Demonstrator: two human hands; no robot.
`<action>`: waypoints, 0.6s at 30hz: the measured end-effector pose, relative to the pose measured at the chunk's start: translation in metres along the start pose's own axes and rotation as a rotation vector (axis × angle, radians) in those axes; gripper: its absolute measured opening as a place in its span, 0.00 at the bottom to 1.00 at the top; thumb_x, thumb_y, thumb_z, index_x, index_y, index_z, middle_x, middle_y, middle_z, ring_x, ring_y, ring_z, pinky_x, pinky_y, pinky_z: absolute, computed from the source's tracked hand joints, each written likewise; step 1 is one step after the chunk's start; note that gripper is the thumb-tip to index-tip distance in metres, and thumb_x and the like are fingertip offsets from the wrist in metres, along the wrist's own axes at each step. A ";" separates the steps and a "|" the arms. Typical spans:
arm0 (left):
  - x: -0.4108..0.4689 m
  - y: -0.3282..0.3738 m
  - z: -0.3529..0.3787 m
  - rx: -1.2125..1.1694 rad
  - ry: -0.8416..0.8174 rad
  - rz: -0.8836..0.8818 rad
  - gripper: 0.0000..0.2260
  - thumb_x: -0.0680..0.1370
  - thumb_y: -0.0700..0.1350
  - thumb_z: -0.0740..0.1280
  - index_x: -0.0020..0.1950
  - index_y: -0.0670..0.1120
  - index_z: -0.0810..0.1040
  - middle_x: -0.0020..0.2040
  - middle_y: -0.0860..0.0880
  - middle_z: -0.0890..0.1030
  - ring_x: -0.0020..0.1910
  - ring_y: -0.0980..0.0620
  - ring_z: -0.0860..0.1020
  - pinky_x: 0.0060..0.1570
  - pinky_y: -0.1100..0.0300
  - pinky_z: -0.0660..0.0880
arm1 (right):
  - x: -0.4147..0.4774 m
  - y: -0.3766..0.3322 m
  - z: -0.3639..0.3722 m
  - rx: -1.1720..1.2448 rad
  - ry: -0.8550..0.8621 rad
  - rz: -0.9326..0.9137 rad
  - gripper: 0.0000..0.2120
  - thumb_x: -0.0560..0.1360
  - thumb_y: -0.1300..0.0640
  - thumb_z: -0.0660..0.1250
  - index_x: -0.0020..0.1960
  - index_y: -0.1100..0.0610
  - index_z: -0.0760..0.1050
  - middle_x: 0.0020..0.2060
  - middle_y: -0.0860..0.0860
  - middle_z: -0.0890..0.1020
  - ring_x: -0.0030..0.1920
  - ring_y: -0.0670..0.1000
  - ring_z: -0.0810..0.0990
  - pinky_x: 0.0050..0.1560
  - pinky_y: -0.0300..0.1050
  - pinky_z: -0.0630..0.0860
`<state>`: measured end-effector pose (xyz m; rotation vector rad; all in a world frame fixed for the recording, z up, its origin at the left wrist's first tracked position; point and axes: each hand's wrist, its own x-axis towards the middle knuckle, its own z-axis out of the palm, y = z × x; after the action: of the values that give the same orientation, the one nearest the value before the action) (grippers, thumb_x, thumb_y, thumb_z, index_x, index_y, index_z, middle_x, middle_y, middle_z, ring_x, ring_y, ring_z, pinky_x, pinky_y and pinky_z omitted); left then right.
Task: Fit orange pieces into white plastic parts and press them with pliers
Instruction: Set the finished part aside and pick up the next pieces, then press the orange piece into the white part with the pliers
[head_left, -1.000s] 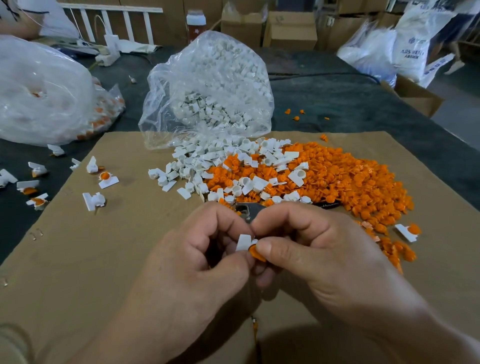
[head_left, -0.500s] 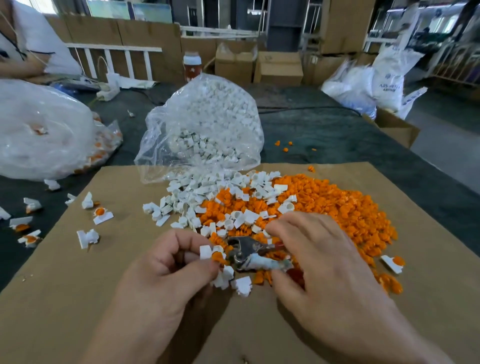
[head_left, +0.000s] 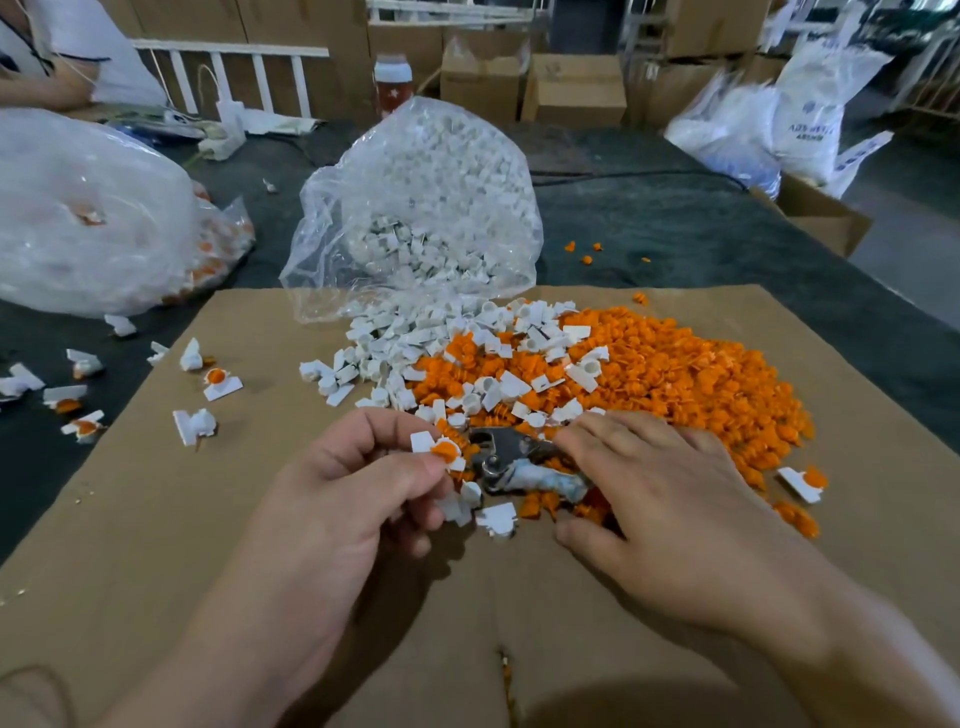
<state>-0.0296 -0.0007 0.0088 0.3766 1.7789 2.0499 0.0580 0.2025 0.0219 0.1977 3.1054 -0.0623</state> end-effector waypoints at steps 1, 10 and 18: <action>0.000 -0.001 -0.001 0.003 0.001 -0.003 0.04 0.67 0.43 0.70 0.41 0.48 0.82 0.34 0.44 0.80 0.31 0.53 0.76 0.26 0.63 0.73 | 0.000 0.000 -0.001 -0.014 0.005 0.000 0.34 0.73 0.30 0.46 0.76 0.40 0.46 0.75 0.38 0.55 0.73 0.47 0.51 0.69 0.52 0.52; 0.002 -0.002 -0.005 0.047 0.008 -0.016 0.02 0.69 0.43 0.71 0.40 0.48 0.81 0.36 0.44 0.81 0.32 0.53 0.77 0.27 0.64 0.73 | -0.001 0.004 -0.007 -0.026 -0.005 0.011 0.36 0.67 0.27 0.44 0.73 0.38 0.52 0.68 0.35 0.64 0.64 0.46 0.61 0.62 0.51 0.58; 0.001 0.000 -0.003 0.056 0.035 0.021 0.07 0.76 0.37 0.69 0.42 0.48 0.82 0.37 0.42 0.82 0.32 0.53 0.77 0.27 0.63 0.73 | 0.000 -0.010 -0.009 0.007 0.174 0.069 0.21 0.73 0.43 0.53 0.65 0.44 0.63 0.49 0.42 0.72 0.52 0.48 0.68 0.56 0.49 0.64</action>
<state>-0.0318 -0.0033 0.0078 0.3787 1.8640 2.0364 0.0567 0.1932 0.0314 0.3271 3.2684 -0.0574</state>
